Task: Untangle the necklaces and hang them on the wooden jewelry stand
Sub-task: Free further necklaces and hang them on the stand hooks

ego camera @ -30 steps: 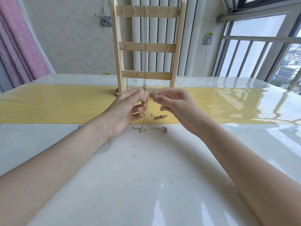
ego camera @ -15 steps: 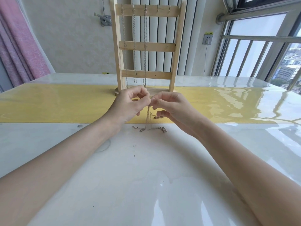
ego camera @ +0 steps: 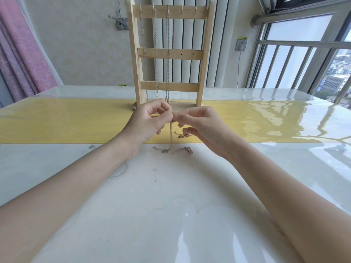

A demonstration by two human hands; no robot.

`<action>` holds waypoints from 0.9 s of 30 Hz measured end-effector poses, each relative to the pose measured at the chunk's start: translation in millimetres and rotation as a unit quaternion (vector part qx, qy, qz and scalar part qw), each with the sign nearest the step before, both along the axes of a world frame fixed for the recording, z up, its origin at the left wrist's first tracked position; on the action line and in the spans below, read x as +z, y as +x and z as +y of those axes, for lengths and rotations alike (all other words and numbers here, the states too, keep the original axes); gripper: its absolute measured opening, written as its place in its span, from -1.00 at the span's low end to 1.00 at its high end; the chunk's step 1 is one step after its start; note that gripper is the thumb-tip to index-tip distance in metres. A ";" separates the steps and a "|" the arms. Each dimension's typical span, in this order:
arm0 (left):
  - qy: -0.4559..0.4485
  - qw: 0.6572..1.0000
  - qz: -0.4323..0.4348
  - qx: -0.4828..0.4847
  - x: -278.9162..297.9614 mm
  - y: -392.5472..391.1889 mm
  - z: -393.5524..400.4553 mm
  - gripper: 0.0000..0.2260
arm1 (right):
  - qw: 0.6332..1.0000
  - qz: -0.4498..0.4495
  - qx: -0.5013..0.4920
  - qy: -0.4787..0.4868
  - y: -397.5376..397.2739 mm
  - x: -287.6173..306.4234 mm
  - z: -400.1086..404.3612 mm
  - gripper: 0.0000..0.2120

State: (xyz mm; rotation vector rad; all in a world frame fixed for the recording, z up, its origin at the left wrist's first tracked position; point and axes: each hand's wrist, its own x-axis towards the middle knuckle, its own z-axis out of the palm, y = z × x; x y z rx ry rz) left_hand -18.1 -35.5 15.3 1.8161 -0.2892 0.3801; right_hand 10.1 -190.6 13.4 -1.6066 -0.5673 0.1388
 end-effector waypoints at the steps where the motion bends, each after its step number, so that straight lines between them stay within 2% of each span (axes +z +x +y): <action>1: 0.023 1.000 -0.015 0.013 0.3 -0.1 -0.5 -0.87 | 1.000 0.001 -0.002 -0.003 -0.6 -0.2 0.1 -0.86; 4: 0.052 0.998 -0.036 0.010 0.8 -0.9 -2.0 -0.93 | 1.000 0.009 0.000 -0.002 -1.7 -0.3 1.1 -0.84; 7: 0.036 0.999 -0.027 -0.013 0.4 -1.8 -2.7 -0.93 | 1.000 0.011 0.010 0.003 -1.8 -0.7 2.8 -0.78; 12: -0.086 0.989 0.078 -0.090 0.2 -2.5 -3.5 -0.91 | 0.997 0.037 0.058 0.042 -2.6 -0.4 2.0 -0.76; 14: -0.102 0.985 0.094 -0.104 -1.8 -2.9 -4.5 -0.92 | 0.994 0.056 0.078 0.059 -2.9 -0.8 1.6 -0.73; 22: -0.038 0.997 -0.032 -0.059 -0.7 -3.8 -7.1 -0.93 | 0.987 0.124 0.047 0.088 -5.4 -3.3 11.5 -0.76; 24: -0.053 0.997 -0.043 -0.042 1.1 -3.1 -6.4 -0.93 | 0.986 0.137 0.029 0.093 -5.7 -2.9 11.6 -0.72; 27: -0.140 0.989 0.005 -0.044 4.2 0.2 -1.0 -0.89 | 0.984 0.142 0.002 0.106 -5.8 -1.1 9.3 -0.71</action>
